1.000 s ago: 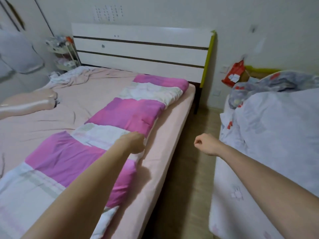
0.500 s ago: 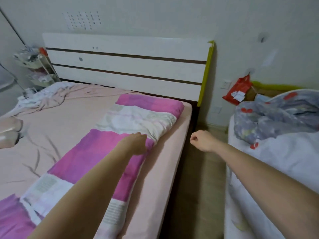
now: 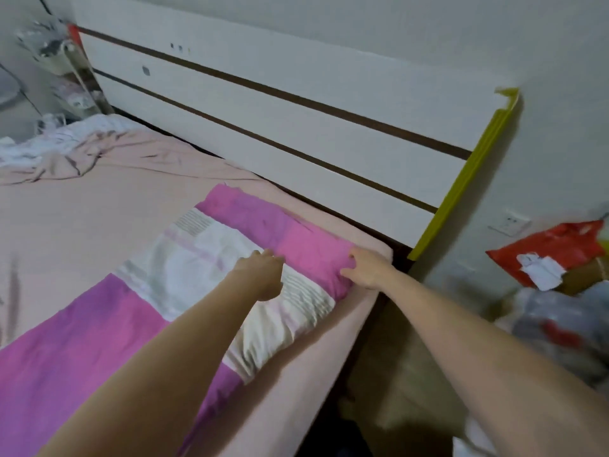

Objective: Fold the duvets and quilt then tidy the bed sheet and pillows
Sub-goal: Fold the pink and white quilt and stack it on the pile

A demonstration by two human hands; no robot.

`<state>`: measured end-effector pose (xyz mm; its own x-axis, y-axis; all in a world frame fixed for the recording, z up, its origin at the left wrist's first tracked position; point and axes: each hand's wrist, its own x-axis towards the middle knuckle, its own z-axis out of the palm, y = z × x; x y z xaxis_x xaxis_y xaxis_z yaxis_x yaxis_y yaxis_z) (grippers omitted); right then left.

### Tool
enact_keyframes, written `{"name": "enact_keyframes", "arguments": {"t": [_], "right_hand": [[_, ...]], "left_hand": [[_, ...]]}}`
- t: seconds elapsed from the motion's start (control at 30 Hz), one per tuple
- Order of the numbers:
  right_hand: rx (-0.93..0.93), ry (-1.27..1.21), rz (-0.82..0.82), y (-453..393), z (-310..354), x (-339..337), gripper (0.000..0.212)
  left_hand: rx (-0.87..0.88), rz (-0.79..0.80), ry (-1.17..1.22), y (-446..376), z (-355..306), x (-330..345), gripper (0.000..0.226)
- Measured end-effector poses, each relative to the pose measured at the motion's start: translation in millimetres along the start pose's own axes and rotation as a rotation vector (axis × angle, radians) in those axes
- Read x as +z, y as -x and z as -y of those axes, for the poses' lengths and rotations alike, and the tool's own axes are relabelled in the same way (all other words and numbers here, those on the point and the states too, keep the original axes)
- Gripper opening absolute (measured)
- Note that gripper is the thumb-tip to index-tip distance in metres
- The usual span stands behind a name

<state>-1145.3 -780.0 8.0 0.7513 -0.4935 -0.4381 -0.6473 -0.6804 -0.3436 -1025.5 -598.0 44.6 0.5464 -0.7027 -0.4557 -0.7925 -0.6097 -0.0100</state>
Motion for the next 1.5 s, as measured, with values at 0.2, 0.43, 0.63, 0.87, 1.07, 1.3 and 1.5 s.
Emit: {"name": "enact_keyframes", "arguments": {"t": [0.2,0.43,0.63,0.87,1.07,1.3,1.5], "right_hand": [[0.047,-0.002,0.192,-153,-36,-22,0.097],[0.124,-0.253,0.342,-303,-52,40,0.154],[0.131,-0.469,0.474,-333,-57,66,0.116],[-0.384,-0.117,0.330,-231,49,78,0.060],[-0.544,0.099,0.235,-148,99,99,0.037],[-0.523,0.126,0.348,-183,83,65,0.075],[-0.387,-0.192,0.260,-238,87,-29,0.047]], "left_hand": [[-0.084,0.124,0.263,-162,-21,-9,0.054],[-0.376,0.162,0.697,-263,9,35,0.063],[-0.570,0.134,1.057,-305,31,44,0.071],[-0.900,0.062,1.089,-309,62,35,0.130],[-0.992,-0.018,0.793,-248,103,36,0.142],[-1.033,-0.160,1.122,-197,139,57,0.045],[-1.071,-0.346,1.392,-233,114,-30,0.036]]}}
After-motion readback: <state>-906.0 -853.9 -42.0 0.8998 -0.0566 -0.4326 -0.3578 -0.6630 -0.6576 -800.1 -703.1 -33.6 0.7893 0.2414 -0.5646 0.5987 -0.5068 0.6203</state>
